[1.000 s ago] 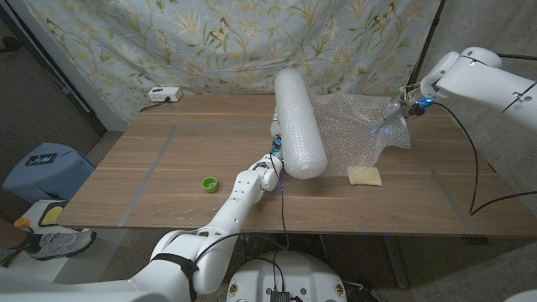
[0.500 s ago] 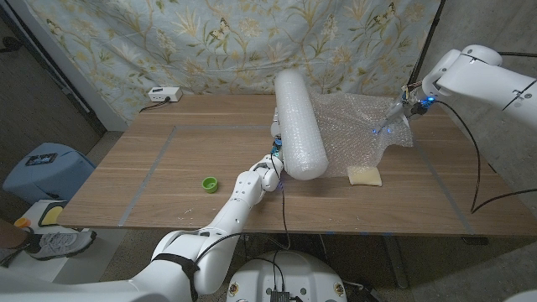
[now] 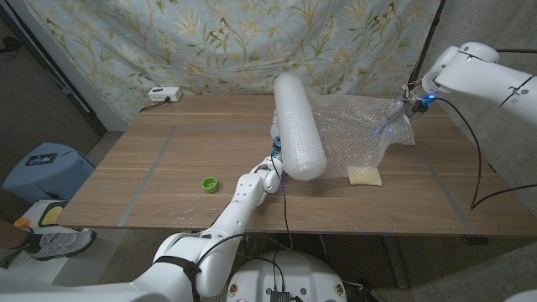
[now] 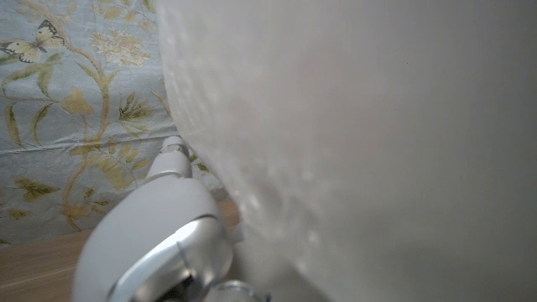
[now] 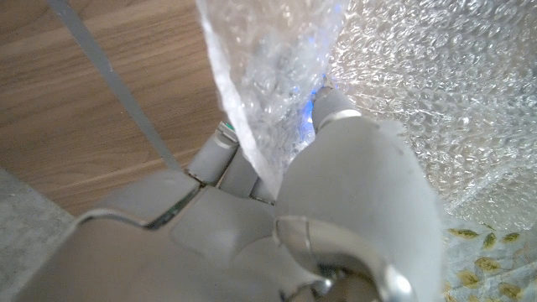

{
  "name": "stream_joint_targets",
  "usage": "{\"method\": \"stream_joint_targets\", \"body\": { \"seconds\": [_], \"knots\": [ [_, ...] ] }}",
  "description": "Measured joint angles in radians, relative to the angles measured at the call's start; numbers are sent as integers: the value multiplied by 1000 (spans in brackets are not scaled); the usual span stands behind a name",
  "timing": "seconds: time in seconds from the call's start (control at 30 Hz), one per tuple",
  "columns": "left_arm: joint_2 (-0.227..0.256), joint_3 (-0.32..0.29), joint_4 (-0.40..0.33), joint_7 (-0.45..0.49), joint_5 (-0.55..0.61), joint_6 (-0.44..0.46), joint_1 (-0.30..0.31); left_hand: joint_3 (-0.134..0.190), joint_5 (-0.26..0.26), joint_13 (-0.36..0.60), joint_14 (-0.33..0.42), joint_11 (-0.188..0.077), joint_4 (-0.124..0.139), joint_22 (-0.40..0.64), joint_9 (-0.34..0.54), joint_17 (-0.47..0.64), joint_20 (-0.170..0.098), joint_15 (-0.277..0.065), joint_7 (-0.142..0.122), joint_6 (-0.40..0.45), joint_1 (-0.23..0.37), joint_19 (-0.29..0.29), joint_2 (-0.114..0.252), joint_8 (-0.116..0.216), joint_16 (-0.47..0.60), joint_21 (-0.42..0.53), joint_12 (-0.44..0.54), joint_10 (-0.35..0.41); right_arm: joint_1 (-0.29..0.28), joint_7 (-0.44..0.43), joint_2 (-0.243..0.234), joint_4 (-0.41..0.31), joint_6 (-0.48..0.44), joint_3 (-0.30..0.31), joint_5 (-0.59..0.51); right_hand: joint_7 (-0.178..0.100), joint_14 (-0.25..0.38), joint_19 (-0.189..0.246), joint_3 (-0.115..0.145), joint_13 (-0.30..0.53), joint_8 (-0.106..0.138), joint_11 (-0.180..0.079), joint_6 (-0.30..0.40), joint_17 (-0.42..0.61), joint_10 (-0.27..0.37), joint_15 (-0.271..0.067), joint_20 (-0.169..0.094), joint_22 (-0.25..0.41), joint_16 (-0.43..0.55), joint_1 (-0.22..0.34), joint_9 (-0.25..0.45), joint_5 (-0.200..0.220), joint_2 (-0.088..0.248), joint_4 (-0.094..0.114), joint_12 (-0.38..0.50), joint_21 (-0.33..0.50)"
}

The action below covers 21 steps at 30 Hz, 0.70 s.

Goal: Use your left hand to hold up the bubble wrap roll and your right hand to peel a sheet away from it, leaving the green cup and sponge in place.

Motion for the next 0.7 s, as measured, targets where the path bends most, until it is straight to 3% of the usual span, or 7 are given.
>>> {"method": "stream_joint_targets", "body": {
  "seconds": [0.7],
  "knots": [
    [-2,-1,-15,6,-7,-9,13,3,0,0,0,-4,-3,0,0,0,0,0,0,0,0,0,0,0,0,0,0,4,22,35,-10,14,-3,-13,-32,-3,0,-6,0,2,-10,5,8,0,5,0,2,0,-3,0,5,0,0,0,0,6]
  ]
}}
